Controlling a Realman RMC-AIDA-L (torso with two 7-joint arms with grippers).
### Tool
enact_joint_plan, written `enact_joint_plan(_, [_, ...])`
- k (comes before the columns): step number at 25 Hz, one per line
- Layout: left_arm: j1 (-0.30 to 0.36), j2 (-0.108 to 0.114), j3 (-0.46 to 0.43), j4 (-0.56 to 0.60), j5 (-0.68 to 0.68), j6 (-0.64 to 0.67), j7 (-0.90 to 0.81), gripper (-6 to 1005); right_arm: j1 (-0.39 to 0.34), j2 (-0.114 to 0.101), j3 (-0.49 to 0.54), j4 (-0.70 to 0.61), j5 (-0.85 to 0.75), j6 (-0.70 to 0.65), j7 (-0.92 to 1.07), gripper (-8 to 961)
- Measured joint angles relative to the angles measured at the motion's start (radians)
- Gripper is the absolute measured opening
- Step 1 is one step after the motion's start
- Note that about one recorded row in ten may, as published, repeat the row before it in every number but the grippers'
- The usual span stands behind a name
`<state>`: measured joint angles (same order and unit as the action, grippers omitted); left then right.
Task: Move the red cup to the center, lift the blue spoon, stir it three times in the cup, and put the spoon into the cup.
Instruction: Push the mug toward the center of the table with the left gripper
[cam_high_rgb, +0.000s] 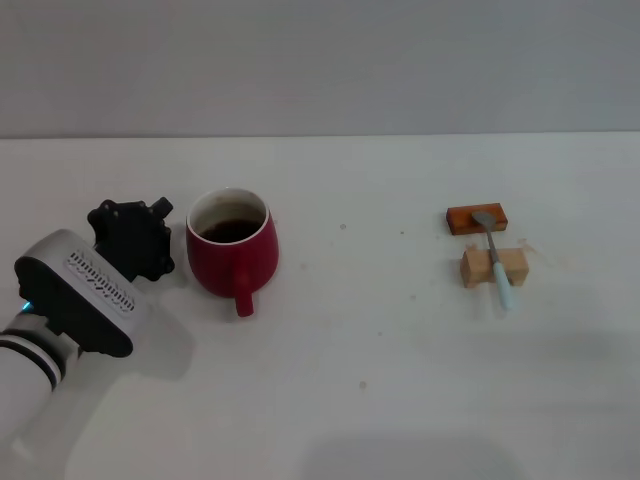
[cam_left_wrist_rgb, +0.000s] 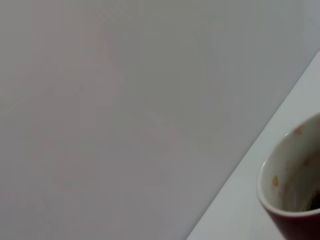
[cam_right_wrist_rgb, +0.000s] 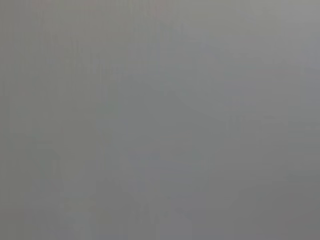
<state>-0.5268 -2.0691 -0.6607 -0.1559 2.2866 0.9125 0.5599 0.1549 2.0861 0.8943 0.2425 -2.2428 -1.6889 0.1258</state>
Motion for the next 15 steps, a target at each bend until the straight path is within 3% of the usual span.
enact_joint_plan(15, [-0.002,-0.003,0.057,-0.052,0.001,-0.016,-0.001,-1,-0.002,0.0,0.0,-0.002,-0.003,0.0,0.0,742])
